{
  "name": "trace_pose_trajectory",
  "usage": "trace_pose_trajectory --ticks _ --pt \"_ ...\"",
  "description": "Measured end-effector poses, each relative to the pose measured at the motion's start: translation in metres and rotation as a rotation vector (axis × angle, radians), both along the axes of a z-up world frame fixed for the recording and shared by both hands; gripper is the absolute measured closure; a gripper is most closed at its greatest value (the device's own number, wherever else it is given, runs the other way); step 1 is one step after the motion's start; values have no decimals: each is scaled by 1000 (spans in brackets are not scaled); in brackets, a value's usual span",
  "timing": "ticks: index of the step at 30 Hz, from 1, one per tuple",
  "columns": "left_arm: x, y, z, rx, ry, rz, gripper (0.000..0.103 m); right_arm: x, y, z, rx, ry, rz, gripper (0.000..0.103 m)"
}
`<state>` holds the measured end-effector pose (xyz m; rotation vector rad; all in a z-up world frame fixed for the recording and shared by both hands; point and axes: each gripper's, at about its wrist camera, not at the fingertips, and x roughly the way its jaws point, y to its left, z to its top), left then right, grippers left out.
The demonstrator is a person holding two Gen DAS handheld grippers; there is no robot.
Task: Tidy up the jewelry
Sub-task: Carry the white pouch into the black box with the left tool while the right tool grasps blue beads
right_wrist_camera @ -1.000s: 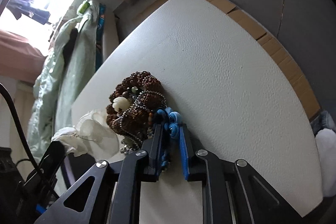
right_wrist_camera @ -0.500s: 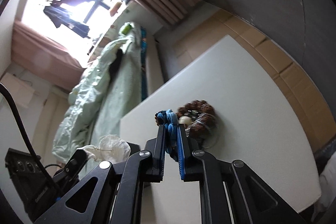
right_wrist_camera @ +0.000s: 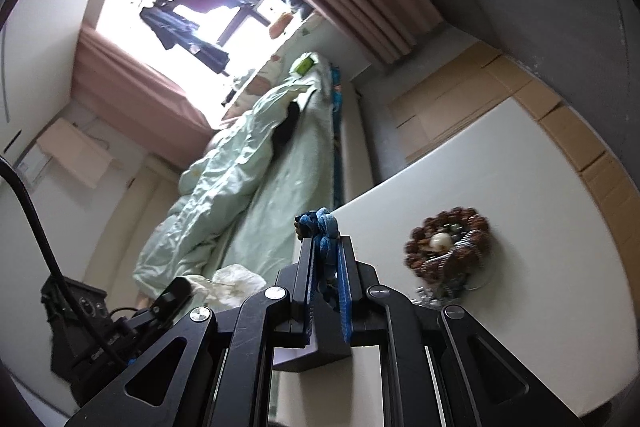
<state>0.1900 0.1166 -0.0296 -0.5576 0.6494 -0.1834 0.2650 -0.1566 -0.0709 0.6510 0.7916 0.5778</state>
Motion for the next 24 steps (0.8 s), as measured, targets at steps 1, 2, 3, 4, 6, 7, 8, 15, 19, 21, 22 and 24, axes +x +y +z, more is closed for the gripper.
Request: trace_pose_trajectory --ticks 1,2,3,4,6,7,8,15,19,21,22,24 --pt "0 3 -2 -2 10 9 102 1 3 0 -2 0 7 91" --pt "0 5 -5 -2 22 16 102 1 8 -1 0 0 19 91" --pt "0 6 -8 -1 34 17 102 2 11 -1 1 0 28 91" --pt "1 8 -12 0 58 17 102 2 15 -2 0 1 37 91" --pt "2 8 -20 6 98 25 101 -1 20 -5 -4 3 50 91" --pt "3 10 -26 11 126 37 100 -1 24 -6 -5 4 57 91" --pt "4 12 -31 11 152 48 95 -1 28 -7 -7 6 66 91" --pt "-9 31 -31 -18 138 150 27 1 61 -17 -8 29 157 91" --pt "-17 42 -28 -30 118 217 27 5 82 -26 5 56 210 91" --pt "-18 47 -29 -40 115 248 27 8 92 -32 27 76 239 91" --pt "-19 49 -29 -41 115 262 27 9 97 -35 38 85 252 91" --pt "-19 51 -28 -38 114 274 27 12 106 -43 71 111 284 91"
